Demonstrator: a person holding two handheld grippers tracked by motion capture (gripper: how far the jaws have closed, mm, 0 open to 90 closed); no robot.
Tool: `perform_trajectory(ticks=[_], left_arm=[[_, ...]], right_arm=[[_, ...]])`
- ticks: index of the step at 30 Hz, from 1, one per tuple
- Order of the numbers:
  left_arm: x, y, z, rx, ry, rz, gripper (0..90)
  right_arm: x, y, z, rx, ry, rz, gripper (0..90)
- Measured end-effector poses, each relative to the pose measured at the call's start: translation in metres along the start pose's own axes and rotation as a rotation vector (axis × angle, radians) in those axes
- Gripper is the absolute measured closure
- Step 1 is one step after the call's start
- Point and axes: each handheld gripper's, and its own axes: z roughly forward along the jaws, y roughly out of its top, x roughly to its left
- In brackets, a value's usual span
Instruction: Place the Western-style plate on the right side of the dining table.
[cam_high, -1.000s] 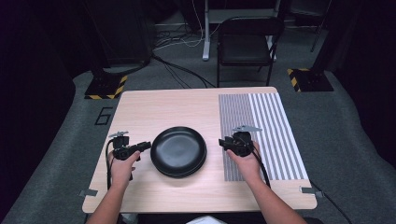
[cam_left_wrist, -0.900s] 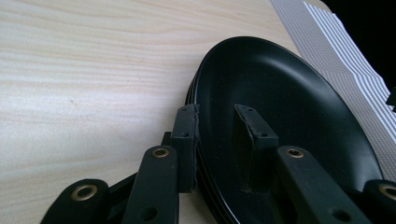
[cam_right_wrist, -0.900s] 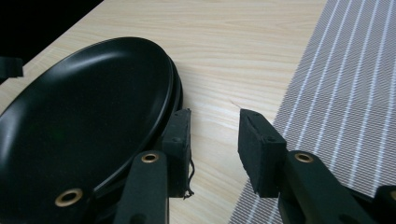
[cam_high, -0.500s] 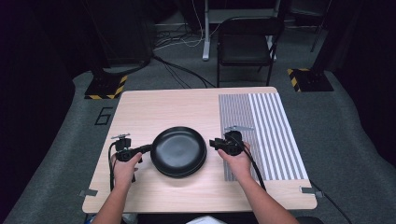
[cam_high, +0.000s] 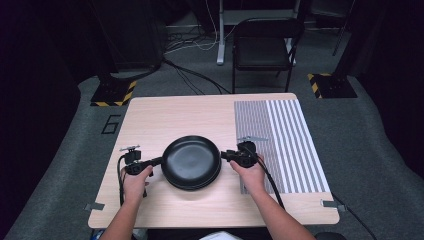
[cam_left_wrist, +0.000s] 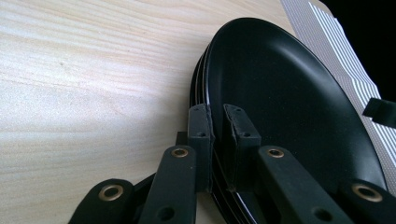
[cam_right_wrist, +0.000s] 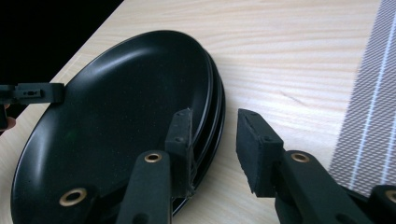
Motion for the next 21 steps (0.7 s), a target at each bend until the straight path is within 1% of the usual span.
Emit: perform_trajectory(ticks=[1,2,3,4,5,6,12,15,16,17,18,19,21], left_arm=[[0.0,0.0,0.0,0.0,0.0,0.0,82.3],[-0.001,0.0,0.0,0.002,0.004,0.007,82.3],[-0.002,0.0,0.0,0.003,0.008,0.003,82.3],[-0.003,0.0,0.0,0.0,0.01,0.006,82.4],[-0.003,0.0,0.0,0.0,0.01,0.006,82.5],[-0.003,0.0,0.0,0.004,0.004,-0.001,82.7],[-0.006,-0.001,0.0,0.007,0.0,0.016,83.4],[-0.005,-0.002,0.0,0.008,-0.003,0.017,83.4],[-0.006,-0.002,0.0,0.005,-0.002,0.004,83.4],[-0.006,-0.002,0.0,0.005,-0.002,0.004,83.4],[-0.007,-0.003,0.0,0.002,0.01,0.013,83.3],[-0.007,-0.003,0.0,0.002,0.01,0.013,83.2],[-0.009,-0.004,0.0,0.001,0.024,0.033,83.1]], right_arm=[[0.0,0.0,0.0,0.0,0.0,0.0,66.0],[0.0,-0.001,0.003,0.004,0.014,0.006,66.0],[0.0,-0.001,0.003,0.004,0.014,0.006,66.0],[-0.001,-0.002,0.006,0.012,0.022,0.028,65.7],[-0.001,-0.002,0.006,0.012,0.022,0.028,65.7],[-0.001,-0.003,0.008,0.017,0.033,0.039,65.5],[0.001,-0.005,0.011,0.035,0.062,0.071,65.7],[0.002,-0.006,0.013,0.041,0.058,0.083,65.9],[0.002,-0.006,0.013,0.044,0.06,0.09,66.0],[0.002,-0.006,0.013,0.044,0.06,0.09,66.0],[0.001,-0.007,0.014,0.057,0.06,0.105,66.4],[0.001,-0.007,0.014,0.057,0.06,0.105,66.4],[0.002,-0.008,0.014,0.052,0.058,0.113,67.4]])
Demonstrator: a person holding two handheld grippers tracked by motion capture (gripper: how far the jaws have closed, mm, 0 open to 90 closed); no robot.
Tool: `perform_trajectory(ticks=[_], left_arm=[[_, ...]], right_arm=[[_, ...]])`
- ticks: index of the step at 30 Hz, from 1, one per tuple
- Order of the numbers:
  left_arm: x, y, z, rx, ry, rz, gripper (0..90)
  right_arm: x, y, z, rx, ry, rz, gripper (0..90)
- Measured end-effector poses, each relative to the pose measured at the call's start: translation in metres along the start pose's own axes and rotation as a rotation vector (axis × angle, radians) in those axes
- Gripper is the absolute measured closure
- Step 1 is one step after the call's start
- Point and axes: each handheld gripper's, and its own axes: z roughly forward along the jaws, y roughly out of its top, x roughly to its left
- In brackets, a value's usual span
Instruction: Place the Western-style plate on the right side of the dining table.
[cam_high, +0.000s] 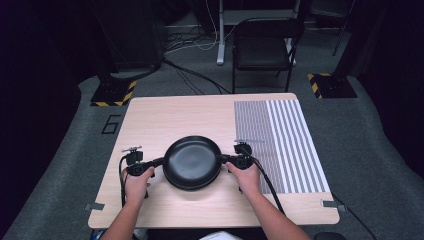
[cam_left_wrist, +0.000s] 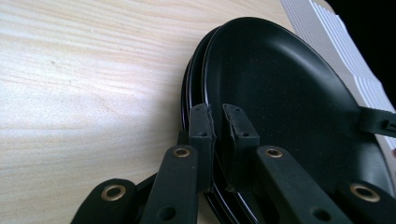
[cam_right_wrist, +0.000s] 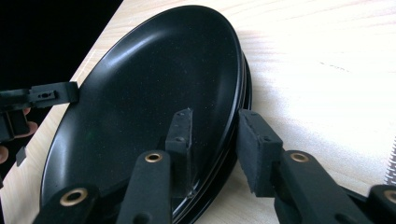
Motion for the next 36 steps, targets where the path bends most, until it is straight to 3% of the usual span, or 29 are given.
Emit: perform_trajectory(ticks=[4,5,10,14,19,28,34,36], left_arm=[[-0.002,0.0,0.001,-0.009,0.008,-0.015,83.2],[-0.004,0.0,0.002,-0.005,0.009,-0.006,83.3],[-0.008,-0.001,0.005,-0.001,0.021,0.001,83.1],[-0.009,-0.002,0.011,-0.003,0.006,-0.025,81.4],[-0.011,-0.005,0.018,-0.01,0.004,-0.059,79.6],[-0.014,-0.005,0.02,-0.025,0.027,-0.037,78.2],[-0.017,0.0,0.024,0.005,0.038,-0.008,76.9],[-0.019,0.001,0.029,0.01,0.037,-0.04,76.3]], right_arm=[[0.001,0.0,0.0,-0.006,-0.024,0.004,72.1],[0.001,-0.001,0.0,-0.009,-0.037,0.024,74.5],[0.0,0.0,-0.002,-0.005,-0.025,0.07,75.5],[-0.002,0.003,-0.005,-0.019,-0.035,0.085,76.4],[-0.007,0.007,-0.005,-0.022,-0.008,0.11,77.4],[-0.009,0.009,-0.002,-0.037,-0.014,0.124,78.7],[-0.011,0.016,0.0,-0.032,-0.025,0.135,81.2],[-0.012,0.018,0.001,-0.042,-0.02,0.142,81.5]])
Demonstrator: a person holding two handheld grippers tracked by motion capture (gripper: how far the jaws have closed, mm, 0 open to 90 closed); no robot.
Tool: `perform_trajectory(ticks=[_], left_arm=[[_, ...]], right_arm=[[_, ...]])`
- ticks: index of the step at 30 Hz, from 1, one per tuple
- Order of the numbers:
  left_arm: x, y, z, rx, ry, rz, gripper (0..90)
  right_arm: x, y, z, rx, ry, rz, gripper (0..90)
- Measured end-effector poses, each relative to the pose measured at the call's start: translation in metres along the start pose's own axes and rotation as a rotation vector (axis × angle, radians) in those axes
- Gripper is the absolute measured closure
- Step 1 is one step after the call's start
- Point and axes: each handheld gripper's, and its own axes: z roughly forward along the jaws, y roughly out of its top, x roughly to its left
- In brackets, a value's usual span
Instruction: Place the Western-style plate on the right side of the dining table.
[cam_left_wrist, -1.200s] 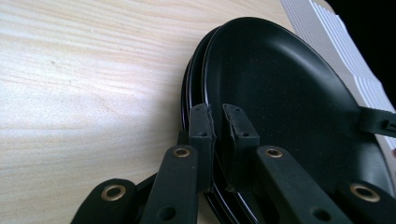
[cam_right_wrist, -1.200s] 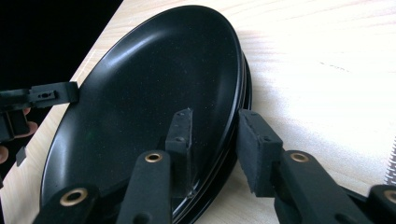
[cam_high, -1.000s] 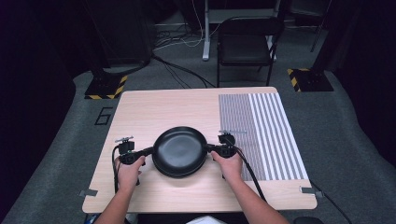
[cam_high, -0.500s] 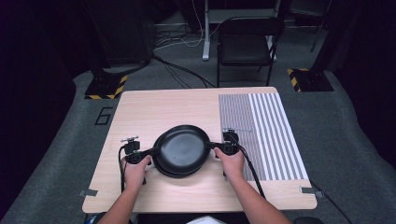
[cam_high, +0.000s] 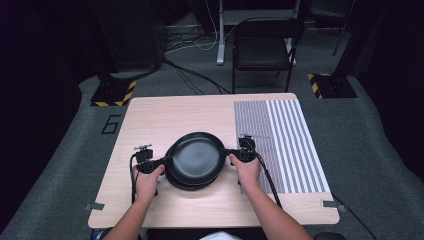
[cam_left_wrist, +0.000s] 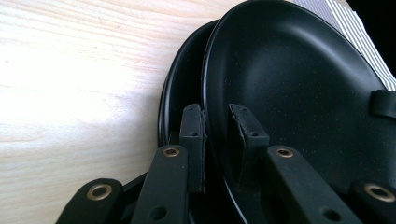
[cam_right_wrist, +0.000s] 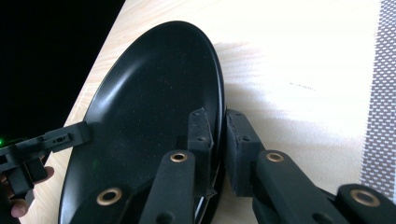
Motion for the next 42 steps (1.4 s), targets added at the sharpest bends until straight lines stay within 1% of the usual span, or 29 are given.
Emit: perform_trajectory(ticks=[1,2,3,4,5,6,7,8,11,12,13,14,15,18,19,20,21,24,25,26,27,28,29,30,33,36,38,41,42], left_arm=[[0.001,-0.001,0.003,-0.006,-0.016,-0.026,76.1],[0.001,-0.001,0.003,-0.006,-0.016,-0.026,75.8],[0.002,-0.002,0.005,-0.015,-0.029,-0.046,75.8],[0.002,-0.004,0.006,-0.023,-0.031,-0.052,75.9],[0.001,-0.005,0.006,-0.028,-0.028,-0.044,75.8],[-0.001,-0.006,0.006,-0.041,-0.02,-0.053,75.7],[-0.001,-0.007,0.005,-0.045,-0.017,-0.044,75.7],[-0.002,-0.008,0.005,-0.047,-0.011,-0.045,75.8],[-0.003,-0.01,0.004,-0.052,-0.014,-0.055,76.0],[-0.002,-0.012,0.003,-0.06,-0.014,-0.05,76.0],[-0.003,-0.013,0.003,-0.068,-0.015,-0.062,76.0],[-0.003,-0.014,0.003,-0.077,-0.012,-0.063,76.0],[-0.004,-0.016,0.002,-0.08,-0.013,-0.07,76.1],[-0.004,-0.018,0.001,-0.077,-0.016,-0.079,76.3],[-0.004,-0.018,0.001,-0.078,-0.016,-0.086,76.5],[-0.003,-0.019,0.0,-0.076,-0.021,-0.088,76.5],[-0.003,-0.02,0.0,-0.08,-0.025,-0.104,76.8],[-0.004,-0.021,0.0,-0.084,-0.024,-0.109,76.8],[-0.005,-0.024,-0.001,-0.098,-0.013,-0.107,76.6],[-0.005,-0.024,-0.001,-0.098,-0.013,-0.107,76.6],[-0.006,-0.028,-0.002,-0.114,-0.016,-0.119,76.6],[-0.006,-0.028,-0.002,-0.114,-0.016,-0.119,76.6],[-0.006,-0.03,-0.002,-0.12,-0.018,-0.131,76.6],[-0.006,-0.033,-0.003,-0.128,-0.026,-0.141,76.7],[-0.006,-0.035,-0.004,-0.139,-0.025,-0.143,76.7],[-0.007,-0.037,-0.004,-0.143,-0.019,-0.143,76.6],[-0.008,-0.037,-0.004,-0.141,-0.019,-0.141,76.5],[-0.007,-0.036,-0.004,-0.136,-0.025,-0.152,76.7],[-0.007,-0.036,-0.004,-0.136,-0.025,-0.152,76.7]], right_arm=[[0.0,0.001,0.0,-0.001,-0.006,0.0,81.2],[0.0,0.001,0.0,-0.001,-0.006,0.0,81.2],[-0.001,0.003,0.0,-0.01,-0.01,-0.003,81.2],[-0.001,0.005,-0.001,-0.011,-0.014,-0.006,81.5],[-0.001,0.006,-0.001,-0.017,-0.02,-0.014,81.5],[-0.001,0.007,-0.001,-0.014,-0.022,-0.021,81.4],[0.0,0.008,-0.001,-0.014,-0.027,-0.028,81.4],[0.0,0.008,-0.001,-0.014,-0.027,-0.03,81.4],[0.001,0.007,-0.005,-0.041,-0.026,-0.043,74.1],[0.001,0.007,-0.005,-0.041,-0.026,-0.043,74.1],[0.002,0.007,-0.008,-0.056,-0.031,-0.052,72.2],[0.003,0.007,-0.011,-0.063,-0.035,-0.062,71.0],[0.005,0.004,-0.016,-0.05,-0.047,-0.071,70.2],[0.005,-0.001,-0.02,-0.036,-0.056,-0.075,69.7],[0.005,-0.007,-0.021,-0.014,-0.054,-0.071,69.4],[0.005,-0.007,-0.021,-0.014,-0.054,-0.071,69.4],[0.004,-0.013,-0.022,-0.006,-0.05,-0.074,68.1],[0.005,-0.018,-0.024,-0.001,-0.04,-0.073,68.2],[0.007,-0.022,-0.026,-0.005,-0.035,-0.071,70.7],[0.007,-0.022,-0.026,-0.005,-0.035,-0.071,70.7],[0.01,-0.025,-0.027,-0.001,-0.034,-0.074,72.4],[0.01,-0.025,-0.027,-0.001,-0.034,-0.074,72.4],[0.011,-0.026,-0.028,0.001,-0.041,-0.077,72.2],[0.014,-0.029,-0.03,0.005,-0.045,-0.072,71.5],[0.015,-0.033,-0.032,0.008,-0.038,-0.063,71.1],[0.015,-0.039,-0.035,0.014,-0.019,-0.025,70.9],[0.015,-0.039,-0.035,0.015,-0.019,-0.023,70.9],[0.015,-0.038,-0.033,0.02,-0.019,0.008,71.7],[0.015,-0.038,-0.033,0.02,-0.019,0.008,71.7]])
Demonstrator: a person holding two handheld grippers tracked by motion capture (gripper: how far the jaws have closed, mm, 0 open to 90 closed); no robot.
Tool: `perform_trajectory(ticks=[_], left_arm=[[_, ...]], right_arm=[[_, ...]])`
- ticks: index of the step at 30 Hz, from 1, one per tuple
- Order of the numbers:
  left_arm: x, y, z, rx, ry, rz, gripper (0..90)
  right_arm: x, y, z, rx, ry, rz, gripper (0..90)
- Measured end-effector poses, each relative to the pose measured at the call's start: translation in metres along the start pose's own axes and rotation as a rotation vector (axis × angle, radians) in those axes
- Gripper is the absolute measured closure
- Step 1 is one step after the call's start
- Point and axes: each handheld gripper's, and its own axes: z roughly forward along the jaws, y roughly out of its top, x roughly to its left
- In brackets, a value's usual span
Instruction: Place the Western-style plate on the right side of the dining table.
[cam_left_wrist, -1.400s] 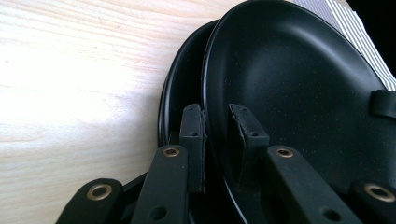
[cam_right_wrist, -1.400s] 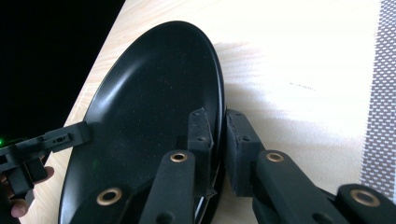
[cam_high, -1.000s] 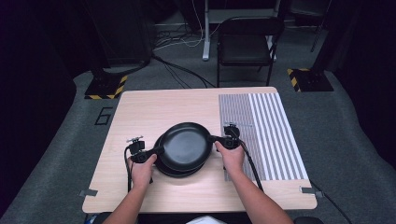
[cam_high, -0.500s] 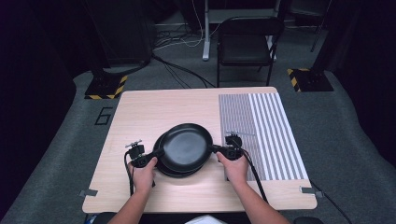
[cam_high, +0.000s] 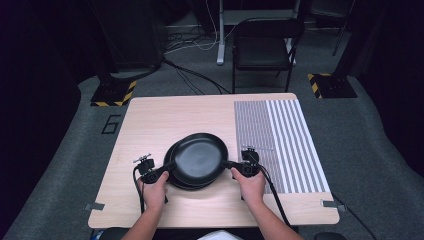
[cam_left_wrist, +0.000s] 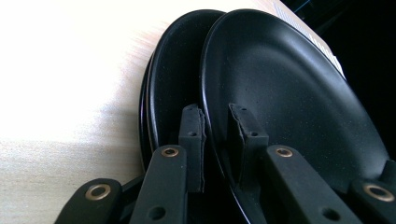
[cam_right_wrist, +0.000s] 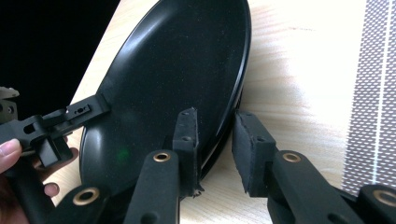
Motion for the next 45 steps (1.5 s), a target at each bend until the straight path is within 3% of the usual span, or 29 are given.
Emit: perform_trajectory(ticks=[6,18,26,35,45], left_arm=[[0.0,-0.003,0.0,-0.016,0.002,0.003,76.5],[0.001,-0.003,0.001,-0.024,-0.007,0.012,75.4],[-0.003,-0.009,0.001,-0.085,0.021,-0.029,76.2],[-0.002,-0.008,0.003,-0.102,0.024,-0.064,77.2],[-0.002,-0.01,0.003,-0.138,0.024,-0.101,78.5]], right_arm=[[-0.002,0.003,0.003,-0.015,-0.004,0.039,74.2],[-0.005,0.013,0.014,-0.063,-0.03,0.027,77.3],[-0.004,0.014,0.02,-0.087,-0.043,0.055,79.2],[-0.002,0.016,0.024,-0.099,-0.06,0.058,80.4],[-0.002,0.015,0.027,-0.134,-0.055,0.106,81.9]])
